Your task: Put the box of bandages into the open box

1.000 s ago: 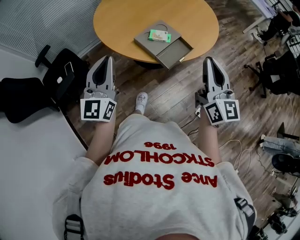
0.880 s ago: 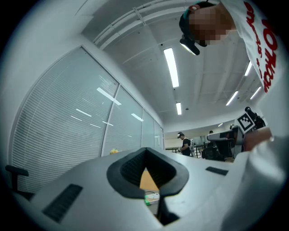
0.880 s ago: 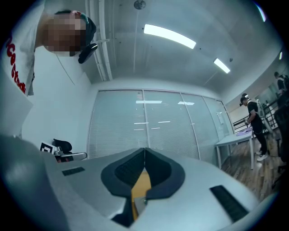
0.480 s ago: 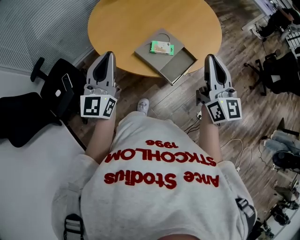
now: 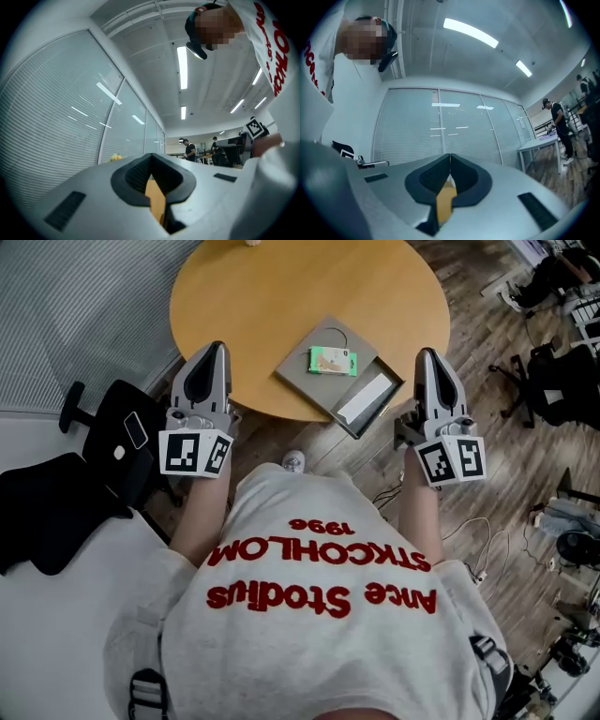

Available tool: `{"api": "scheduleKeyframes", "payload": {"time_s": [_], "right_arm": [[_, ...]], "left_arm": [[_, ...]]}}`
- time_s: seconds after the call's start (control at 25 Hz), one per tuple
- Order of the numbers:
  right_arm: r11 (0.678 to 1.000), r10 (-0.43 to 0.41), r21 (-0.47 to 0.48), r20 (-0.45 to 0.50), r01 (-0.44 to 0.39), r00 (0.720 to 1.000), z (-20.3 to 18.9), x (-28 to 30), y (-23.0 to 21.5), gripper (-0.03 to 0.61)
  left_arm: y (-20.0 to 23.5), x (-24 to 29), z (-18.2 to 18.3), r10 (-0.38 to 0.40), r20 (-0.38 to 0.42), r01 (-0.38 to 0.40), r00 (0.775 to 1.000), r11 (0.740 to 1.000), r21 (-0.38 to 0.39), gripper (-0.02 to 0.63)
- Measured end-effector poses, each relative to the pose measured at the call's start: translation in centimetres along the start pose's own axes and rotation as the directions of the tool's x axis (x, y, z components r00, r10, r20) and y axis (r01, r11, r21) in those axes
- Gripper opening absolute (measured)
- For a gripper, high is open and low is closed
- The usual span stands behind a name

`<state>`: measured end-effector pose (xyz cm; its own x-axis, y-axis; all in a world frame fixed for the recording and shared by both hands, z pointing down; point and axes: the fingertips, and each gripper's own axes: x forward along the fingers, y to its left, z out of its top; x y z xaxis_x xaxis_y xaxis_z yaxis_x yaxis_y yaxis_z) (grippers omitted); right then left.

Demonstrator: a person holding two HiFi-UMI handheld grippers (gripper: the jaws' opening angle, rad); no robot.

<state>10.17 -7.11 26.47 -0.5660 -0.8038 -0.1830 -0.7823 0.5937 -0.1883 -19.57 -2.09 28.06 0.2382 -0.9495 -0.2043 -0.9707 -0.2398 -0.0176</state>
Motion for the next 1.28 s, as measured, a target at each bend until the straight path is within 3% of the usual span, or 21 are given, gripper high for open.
{"api": "scheduleKeyframes", "payload": {"time_s": [0.48,0.96,1.28], "right_arm": [[0.999,-0.009,0.037,-0.031,0.01,0.999,-1.9,2.8,-1.0,0.006],[0.991,0.125,0.044,-0.002,-0.125,0.992,0.7,7.7,-5.2,0.006],[0.98,0.188,0.066,-0.008,-0.187,0.982,-0.5,9.6,-5.4,0.006]], "left_arm": [[1.3,2.3,-2.4,-0.013,-0.045,0.011,0.999,0.999,-0.031,0.006],[-0.3,7.1,-1.0,0.064,-0.017,-0.063,0.998,0.998,0.014,0.006],[-0.5,7.7,-2.1,0.102,-0.017,-0.102,0.995,0.995,0.012,0.006]]}}
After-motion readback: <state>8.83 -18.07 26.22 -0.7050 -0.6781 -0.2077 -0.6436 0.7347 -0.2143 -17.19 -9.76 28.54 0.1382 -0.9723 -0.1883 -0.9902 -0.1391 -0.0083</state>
